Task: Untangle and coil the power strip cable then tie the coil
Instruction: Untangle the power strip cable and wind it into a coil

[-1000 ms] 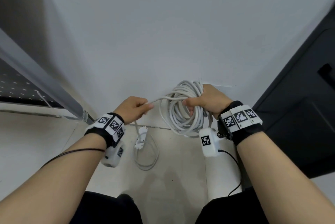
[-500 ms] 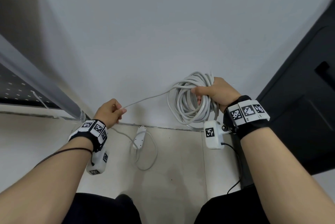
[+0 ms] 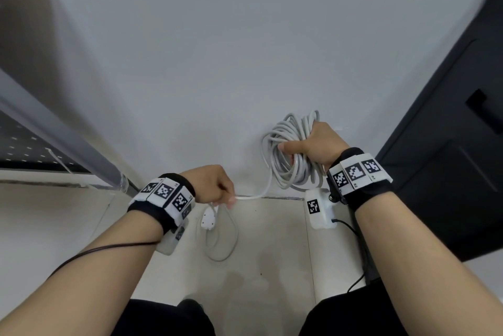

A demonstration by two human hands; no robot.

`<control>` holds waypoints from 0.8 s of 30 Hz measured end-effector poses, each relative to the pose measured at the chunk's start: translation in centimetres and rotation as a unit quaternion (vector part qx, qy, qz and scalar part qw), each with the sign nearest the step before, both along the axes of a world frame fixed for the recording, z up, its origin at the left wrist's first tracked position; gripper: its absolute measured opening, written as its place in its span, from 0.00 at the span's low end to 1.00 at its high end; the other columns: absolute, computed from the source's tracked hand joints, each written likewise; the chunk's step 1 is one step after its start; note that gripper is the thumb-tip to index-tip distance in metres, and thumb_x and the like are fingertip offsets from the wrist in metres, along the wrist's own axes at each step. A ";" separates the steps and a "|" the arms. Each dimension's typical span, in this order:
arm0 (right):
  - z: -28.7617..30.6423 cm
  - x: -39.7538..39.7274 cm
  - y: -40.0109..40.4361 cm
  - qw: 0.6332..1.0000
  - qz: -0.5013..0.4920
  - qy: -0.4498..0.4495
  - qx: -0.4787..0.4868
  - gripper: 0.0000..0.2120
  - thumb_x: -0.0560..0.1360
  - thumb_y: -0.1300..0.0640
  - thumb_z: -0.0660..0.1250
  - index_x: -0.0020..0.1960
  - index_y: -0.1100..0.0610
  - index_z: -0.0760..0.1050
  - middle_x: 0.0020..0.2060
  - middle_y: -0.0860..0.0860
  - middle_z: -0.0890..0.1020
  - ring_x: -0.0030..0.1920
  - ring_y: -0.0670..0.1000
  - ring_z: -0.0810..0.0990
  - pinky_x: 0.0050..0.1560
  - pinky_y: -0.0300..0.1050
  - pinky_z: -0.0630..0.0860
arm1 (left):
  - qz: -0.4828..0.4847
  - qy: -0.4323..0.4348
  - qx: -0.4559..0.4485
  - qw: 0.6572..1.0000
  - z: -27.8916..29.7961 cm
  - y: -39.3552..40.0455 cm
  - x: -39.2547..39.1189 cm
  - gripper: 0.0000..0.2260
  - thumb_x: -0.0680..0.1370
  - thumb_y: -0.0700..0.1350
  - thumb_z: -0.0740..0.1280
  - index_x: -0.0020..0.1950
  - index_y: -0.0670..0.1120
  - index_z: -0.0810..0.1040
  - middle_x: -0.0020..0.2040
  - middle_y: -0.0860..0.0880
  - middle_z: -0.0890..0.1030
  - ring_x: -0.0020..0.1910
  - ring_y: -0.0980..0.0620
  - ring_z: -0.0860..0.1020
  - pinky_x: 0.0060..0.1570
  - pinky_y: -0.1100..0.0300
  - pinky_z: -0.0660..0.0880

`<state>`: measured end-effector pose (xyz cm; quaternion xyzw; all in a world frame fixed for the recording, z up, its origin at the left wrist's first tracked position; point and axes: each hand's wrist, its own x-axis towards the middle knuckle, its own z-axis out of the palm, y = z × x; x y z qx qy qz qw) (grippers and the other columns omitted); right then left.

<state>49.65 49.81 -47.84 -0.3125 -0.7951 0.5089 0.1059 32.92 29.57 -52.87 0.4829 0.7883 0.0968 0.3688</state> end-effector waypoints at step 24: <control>-0.4 -1.0 -3.5 0.987 0.136 0.006 -0.081 0.55 0.53 0.29 0.77 0.59 0.75 0.73 0.55 0.76 0.76 0.57 0.75 0.76 0.63 0.69 0.72 | 0.247 -0.172 0.374 0.877 3.4 1.7 3.5 0.07 0.72 0.44 0.76 0.35 0.44 0.82 0.25 0.48 0.79 0.22 0.58 0.72 0.24 0.69 0.68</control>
